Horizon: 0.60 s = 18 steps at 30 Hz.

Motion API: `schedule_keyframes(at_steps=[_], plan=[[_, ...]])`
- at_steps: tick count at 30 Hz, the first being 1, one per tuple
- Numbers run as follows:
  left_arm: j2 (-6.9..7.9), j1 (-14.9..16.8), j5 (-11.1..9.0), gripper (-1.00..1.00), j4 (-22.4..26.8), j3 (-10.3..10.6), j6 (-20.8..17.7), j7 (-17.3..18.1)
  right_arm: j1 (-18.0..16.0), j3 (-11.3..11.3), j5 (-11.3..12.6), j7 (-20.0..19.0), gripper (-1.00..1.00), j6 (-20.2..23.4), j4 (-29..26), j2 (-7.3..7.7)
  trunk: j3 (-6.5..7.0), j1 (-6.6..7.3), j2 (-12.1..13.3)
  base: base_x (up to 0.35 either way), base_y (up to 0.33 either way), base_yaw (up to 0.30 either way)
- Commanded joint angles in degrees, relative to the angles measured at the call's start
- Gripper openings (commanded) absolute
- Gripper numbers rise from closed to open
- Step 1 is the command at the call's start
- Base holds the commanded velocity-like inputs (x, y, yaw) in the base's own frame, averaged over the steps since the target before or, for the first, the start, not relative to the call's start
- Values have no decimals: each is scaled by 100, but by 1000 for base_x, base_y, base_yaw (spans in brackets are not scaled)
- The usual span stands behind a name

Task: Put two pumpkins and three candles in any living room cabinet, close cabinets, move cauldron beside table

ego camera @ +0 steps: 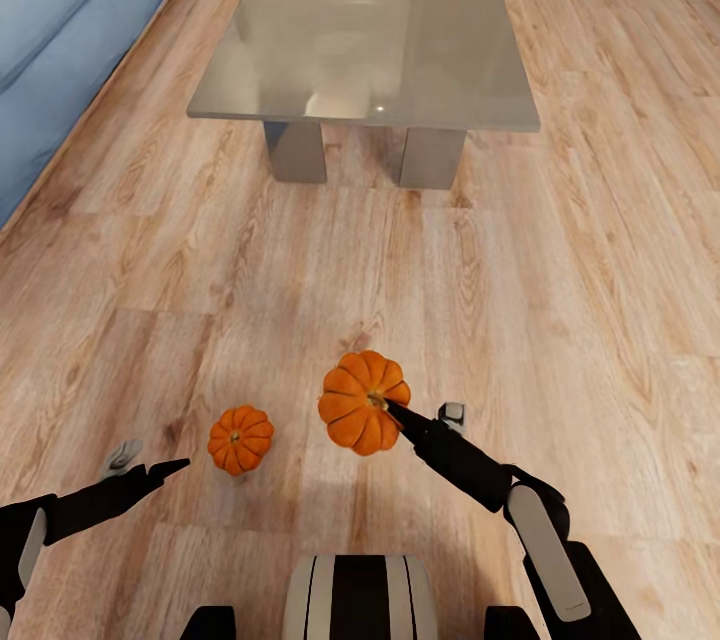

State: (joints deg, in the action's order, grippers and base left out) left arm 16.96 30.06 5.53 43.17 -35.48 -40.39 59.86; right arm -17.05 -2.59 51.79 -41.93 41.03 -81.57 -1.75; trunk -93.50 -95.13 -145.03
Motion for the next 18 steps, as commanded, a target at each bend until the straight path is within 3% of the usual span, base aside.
schedule_keyframes(at_steps=[1, 4, 7, 12, 18], plan=[[0, 0, 0, 100, -1, -1, 2, -3, -2, 17, 24, -15, -100, 21, 0, 22, 0, 0, 0, 6, -5, 0], [0, 0, 1, 100, -2, -2, 4, -5, -12, 210, 54, -58, -100, 99, 4, 144, 0, 0, 0, 2, -2, 0], [2, 0, 1, 100, -1, -2, 4, 3, 6, 571, 77, -190, -100, 385, 6, 376, 0, 0, 0, 0, 0, 0], [1, 0, 1, 100, -2, -3, 5, 8, 38, 1184, 56, -1021, -100, 653, 102, 599, 0, 0, 0, 0, 0, 0], [8, 0, 1, 100, 1, -3, 5, 13, 44, 1251, 19, -1314, -100, 664, 166, 604, 0, 0, 0, 27, 0, 0]])
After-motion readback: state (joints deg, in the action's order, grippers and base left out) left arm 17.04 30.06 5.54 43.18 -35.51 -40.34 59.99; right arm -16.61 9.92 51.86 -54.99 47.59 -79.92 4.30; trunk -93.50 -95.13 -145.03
